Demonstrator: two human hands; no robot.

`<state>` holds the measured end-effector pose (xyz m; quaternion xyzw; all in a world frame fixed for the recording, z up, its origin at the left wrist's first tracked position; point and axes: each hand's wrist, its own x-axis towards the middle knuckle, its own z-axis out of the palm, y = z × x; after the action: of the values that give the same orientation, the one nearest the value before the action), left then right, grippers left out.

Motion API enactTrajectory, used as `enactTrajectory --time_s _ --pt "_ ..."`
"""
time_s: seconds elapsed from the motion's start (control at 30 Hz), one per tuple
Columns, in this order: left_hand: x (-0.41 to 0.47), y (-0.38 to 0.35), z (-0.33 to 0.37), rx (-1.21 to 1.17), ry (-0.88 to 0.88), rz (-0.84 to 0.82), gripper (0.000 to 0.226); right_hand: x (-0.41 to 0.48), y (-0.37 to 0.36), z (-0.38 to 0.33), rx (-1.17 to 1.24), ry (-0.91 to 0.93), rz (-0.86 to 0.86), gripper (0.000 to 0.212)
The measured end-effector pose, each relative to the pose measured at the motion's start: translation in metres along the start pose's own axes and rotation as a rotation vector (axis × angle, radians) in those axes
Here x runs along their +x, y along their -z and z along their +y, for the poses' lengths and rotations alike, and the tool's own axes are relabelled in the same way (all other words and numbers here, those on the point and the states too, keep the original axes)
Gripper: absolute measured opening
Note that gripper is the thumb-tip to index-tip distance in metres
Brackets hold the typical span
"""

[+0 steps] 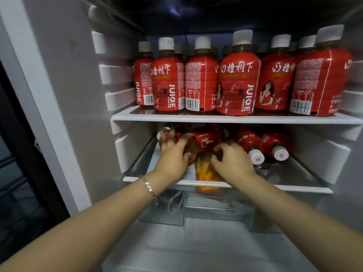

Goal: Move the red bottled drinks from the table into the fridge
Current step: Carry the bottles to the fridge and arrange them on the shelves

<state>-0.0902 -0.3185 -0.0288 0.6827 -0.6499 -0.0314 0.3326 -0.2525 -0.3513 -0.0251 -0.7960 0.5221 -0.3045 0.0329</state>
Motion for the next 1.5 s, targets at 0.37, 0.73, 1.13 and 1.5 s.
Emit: enactTrajectory --time_s 0.37,0.73,1.13,1.5 --pt "-0.019 0.038 0.011 0.149 0.214 -0.069 0.069 -0.012 0.009 -0.021 -0.006 0.084 -0.110 0.018" --pt "-0.170 0.091 0.007 0.091 0.706 -0.327 0.022 -0.071 0.011 -0.115 -0.027 0.704 -0.530 0.019" --pt "-0.459 0.150 0.012 0.221 1.366 0.124 0.022 -0.287 -0.004 -0.250 -0.115 1.348 -1.032 0.023" --pt "-0.818 0.142 0.227 0.310 1.971 0.680 0.016 -0.645 0.135 -0.292 -0.016 2.064 -0.958 0.030"
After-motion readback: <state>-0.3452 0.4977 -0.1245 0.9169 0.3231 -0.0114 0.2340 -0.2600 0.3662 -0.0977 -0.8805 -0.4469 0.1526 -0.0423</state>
